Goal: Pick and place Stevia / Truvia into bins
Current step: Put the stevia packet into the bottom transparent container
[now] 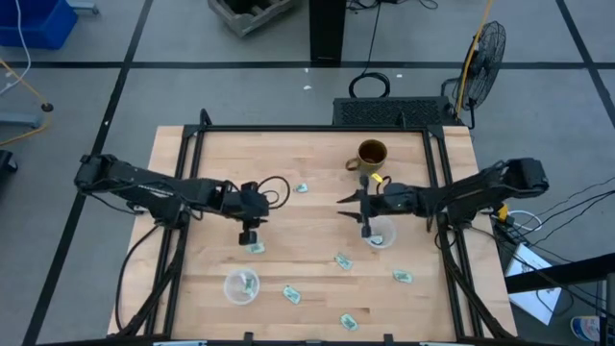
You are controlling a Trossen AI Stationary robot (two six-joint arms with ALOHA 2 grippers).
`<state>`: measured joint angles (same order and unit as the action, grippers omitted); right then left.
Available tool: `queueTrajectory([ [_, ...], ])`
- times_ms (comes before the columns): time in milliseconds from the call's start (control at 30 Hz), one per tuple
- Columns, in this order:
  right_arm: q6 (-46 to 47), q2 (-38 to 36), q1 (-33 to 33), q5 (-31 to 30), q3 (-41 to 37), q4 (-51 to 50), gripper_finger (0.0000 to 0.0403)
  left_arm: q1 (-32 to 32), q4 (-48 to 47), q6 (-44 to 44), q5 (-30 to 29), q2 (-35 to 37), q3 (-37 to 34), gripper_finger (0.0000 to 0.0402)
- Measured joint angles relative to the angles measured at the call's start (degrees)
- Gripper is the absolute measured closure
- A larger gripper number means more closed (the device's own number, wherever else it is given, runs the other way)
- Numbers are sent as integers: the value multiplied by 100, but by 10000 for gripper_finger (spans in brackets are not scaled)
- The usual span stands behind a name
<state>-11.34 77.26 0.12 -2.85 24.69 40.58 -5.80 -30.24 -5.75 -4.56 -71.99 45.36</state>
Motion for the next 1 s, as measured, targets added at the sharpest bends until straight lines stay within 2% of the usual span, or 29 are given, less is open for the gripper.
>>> queueTrajectory([
  [167, 227, 501, 2, -1, 7, 599, 232, 146, -370, -89, 382, -2, 0, 315],
  [367, 117, 679, 0, -1, 10, 1348, 228, 155, -367, -66, 568, -2, 0, 315],
  [433, 148, 676, 0, 1, 9, 1408, 230, 163, -360, -21, 742, -2, 0, 315],
  [633, 701, 674, 0, 10, 9, 1061, 233, 161, -307, -506, 754, -2, 0, 316],
  [800, 326, 672, 0, 4, 9, 1084, 232, 143, -315, -655, 671, -2, 0, 314],
  [1000, -107, 672, -9, 3, 8, 1260, 232, 35, -307, -651, 544, -11, 0, 269],
])
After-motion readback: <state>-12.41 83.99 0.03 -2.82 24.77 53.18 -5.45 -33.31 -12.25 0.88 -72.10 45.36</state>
